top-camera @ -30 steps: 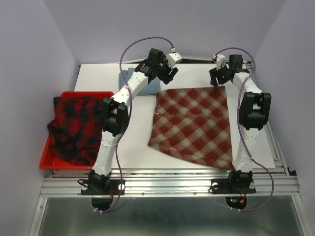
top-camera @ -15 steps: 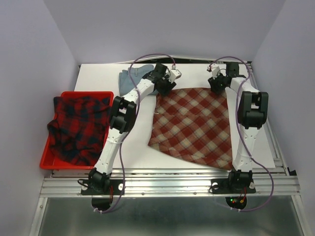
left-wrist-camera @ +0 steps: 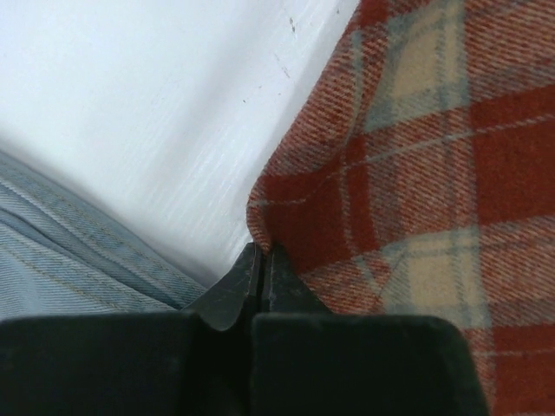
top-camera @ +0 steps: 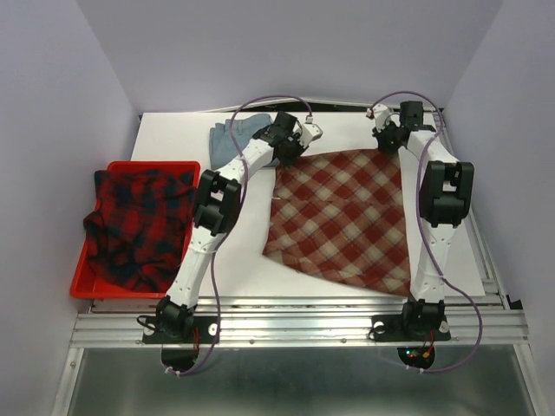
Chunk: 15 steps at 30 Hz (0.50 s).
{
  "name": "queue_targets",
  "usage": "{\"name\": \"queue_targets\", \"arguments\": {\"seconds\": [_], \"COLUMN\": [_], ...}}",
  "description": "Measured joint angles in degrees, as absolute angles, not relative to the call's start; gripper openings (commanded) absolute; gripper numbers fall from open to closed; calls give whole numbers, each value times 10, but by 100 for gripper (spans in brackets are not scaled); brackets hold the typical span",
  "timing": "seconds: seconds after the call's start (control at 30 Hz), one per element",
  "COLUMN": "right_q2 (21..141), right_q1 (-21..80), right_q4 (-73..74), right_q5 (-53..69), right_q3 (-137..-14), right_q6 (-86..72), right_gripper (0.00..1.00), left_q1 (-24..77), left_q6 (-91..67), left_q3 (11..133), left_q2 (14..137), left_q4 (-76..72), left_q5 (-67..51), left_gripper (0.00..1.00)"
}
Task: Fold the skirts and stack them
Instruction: Fold the skirt
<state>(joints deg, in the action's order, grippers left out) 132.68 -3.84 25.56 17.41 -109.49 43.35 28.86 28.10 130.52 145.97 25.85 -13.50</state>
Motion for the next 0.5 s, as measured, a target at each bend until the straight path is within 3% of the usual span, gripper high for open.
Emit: {"name": "queue_targets", "arguments": {"seconds": [0.33, 0.5], "right_q2": [1287, 1150], "right_q1": [-41, -41], "right_q4": [253, 246], "right_q5": [164, 178], "right_q3": [-1142, -1039], "right_q6": [418, 437], "right_gripper": [1, 1], "left_q1": [289, 290], "left_q6": [291, 310], "left_q3": [1253, 1175], "left_q2": [1329, 1220], "left_q4": [220, 194], "left_q5": [-128, -124], "left_gripper": [0, 0]}}
